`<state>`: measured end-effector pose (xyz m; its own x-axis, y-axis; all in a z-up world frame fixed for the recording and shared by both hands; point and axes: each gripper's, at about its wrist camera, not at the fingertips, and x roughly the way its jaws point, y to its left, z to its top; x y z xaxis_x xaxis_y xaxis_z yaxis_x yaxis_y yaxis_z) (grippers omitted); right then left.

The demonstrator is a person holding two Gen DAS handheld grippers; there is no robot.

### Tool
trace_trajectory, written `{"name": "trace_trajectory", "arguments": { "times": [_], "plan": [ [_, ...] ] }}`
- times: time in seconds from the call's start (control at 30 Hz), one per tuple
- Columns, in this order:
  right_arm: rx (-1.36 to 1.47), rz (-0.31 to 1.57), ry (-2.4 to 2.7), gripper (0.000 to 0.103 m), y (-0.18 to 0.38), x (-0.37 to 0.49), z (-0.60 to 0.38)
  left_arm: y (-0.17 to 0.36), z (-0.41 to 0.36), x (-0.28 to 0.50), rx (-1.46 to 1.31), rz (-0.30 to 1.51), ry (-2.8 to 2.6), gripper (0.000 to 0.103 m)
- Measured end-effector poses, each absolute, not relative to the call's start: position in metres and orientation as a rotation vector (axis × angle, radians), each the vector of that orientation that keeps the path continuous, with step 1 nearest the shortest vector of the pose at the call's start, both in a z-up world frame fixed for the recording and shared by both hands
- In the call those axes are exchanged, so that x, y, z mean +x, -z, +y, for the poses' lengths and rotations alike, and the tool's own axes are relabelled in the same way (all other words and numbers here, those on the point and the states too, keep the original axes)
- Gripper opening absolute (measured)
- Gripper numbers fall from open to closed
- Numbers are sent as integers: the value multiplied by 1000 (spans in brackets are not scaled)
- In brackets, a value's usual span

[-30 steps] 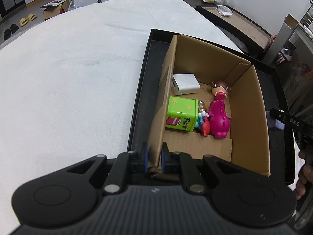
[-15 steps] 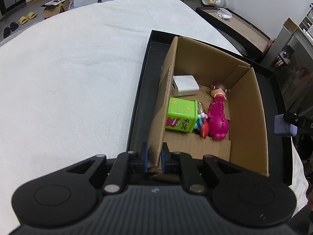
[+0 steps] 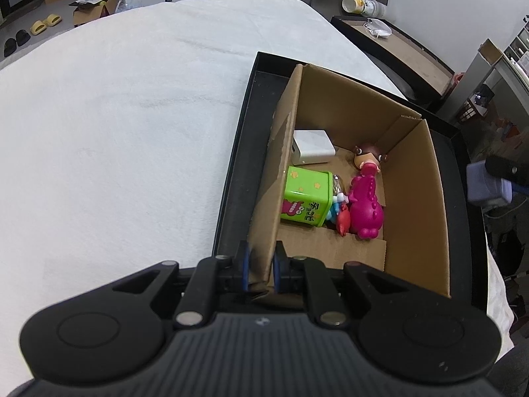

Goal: Organize rigid objects
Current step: 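Carry the cube figure into the box and open the right tool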

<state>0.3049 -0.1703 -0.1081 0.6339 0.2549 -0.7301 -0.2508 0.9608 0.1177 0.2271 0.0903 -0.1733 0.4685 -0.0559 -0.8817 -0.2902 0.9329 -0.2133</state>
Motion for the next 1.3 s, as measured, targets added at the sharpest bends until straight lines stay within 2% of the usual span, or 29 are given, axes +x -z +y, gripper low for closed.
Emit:
{"name": "trace_trajectory", "arguments": {
  "times": [0.57,1.3],
  "plan": [
    [-14,801,-383,44,87,319,-109,175,98,225,-402,1071,-120,14],
    [-105,920,-445,44,130,333,-56,177,100,226,-414,1070,-107,14]
  ]
}}
